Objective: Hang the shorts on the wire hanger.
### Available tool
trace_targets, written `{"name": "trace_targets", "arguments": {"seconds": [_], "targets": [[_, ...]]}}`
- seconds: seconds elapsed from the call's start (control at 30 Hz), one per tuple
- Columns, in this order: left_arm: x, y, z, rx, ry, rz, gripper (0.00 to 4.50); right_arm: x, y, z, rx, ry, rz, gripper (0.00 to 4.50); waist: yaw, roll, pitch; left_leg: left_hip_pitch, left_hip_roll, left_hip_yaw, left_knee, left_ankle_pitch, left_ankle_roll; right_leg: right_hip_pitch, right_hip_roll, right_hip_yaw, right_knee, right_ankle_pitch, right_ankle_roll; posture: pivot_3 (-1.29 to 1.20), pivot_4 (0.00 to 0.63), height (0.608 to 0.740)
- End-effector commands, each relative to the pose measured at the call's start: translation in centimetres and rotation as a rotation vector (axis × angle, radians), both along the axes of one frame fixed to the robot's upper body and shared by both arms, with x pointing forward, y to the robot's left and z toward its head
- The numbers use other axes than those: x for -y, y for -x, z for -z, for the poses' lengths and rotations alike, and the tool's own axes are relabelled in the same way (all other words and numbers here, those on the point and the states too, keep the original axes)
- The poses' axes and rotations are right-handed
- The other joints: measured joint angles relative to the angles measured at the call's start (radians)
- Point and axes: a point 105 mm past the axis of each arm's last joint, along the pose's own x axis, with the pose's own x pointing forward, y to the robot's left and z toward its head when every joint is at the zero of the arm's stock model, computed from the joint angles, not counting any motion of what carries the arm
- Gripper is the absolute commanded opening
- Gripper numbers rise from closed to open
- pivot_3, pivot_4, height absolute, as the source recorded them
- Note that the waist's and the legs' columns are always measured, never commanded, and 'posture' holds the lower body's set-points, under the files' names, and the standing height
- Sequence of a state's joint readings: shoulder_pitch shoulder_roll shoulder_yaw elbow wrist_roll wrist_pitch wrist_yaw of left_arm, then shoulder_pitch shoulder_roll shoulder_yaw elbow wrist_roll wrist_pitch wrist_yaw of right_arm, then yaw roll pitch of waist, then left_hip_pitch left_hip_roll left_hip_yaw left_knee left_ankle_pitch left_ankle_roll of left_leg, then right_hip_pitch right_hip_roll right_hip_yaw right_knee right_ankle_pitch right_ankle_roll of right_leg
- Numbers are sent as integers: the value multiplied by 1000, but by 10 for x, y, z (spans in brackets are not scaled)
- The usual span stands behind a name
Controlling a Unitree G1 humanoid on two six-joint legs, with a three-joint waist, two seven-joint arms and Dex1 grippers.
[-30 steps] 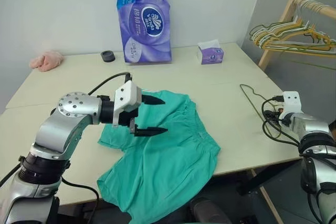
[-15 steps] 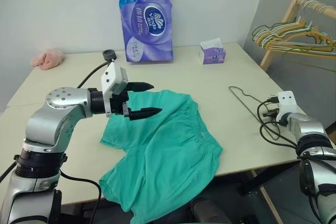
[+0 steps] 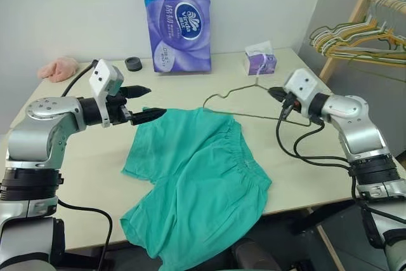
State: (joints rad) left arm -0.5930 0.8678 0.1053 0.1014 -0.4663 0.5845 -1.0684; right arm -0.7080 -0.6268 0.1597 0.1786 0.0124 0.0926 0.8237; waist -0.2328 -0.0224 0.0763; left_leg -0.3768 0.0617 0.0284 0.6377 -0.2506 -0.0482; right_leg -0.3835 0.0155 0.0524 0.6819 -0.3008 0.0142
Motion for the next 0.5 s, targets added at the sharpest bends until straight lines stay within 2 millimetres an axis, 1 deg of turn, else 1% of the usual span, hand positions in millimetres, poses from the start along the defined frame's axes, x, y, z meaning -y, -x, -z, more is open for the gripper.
{"name": "trace_targets", "arguments": {"seconds": [0.03,0.07,0.13,0.2,0.4,0.5], "targets": [[3,6,-6,-50,40,43,4500,-26,17,-19,129,70,-162,54,7,0,0,-5,0,-1,3,0,0,-3,0,-1,1,0,0,-190,31,740],[5,9,-2,-77,43,60,4500,-31,20,-21,146,74,-188,54,8,0,0,-7,0,-1,4,0,0,-5,0,-2,1,1,-1,-190,30,740],[11,25,14,-156,11,147,4500,-47,28,-27,200,86,-266,54,8,0,0,-8,0,-2,5,0,0,-5,0,-3,2,1,-1,-190,30,740],[13,32,24,-195,-11,183,4500,-58,35,-32,247,114,-331,54,7,0,0,-8,0,-2,5,0,0,-6,0,-3,3,1,-2,-191,27,740],[17,34,37,-242,-21,199,4500,-76,48,-42,316,126,-433,54,16,0,0,-6,-1,-6,7,0,0,-5,1,-7,10,0,0,-191,27,740],[18,32,43,-253,-14,189,4500,-84,55,-46,338,118,-477,54,15,0,0,-6,-1,-6,8,0,0,-5,0,-7,13,0,0,-192,22,740]]}}
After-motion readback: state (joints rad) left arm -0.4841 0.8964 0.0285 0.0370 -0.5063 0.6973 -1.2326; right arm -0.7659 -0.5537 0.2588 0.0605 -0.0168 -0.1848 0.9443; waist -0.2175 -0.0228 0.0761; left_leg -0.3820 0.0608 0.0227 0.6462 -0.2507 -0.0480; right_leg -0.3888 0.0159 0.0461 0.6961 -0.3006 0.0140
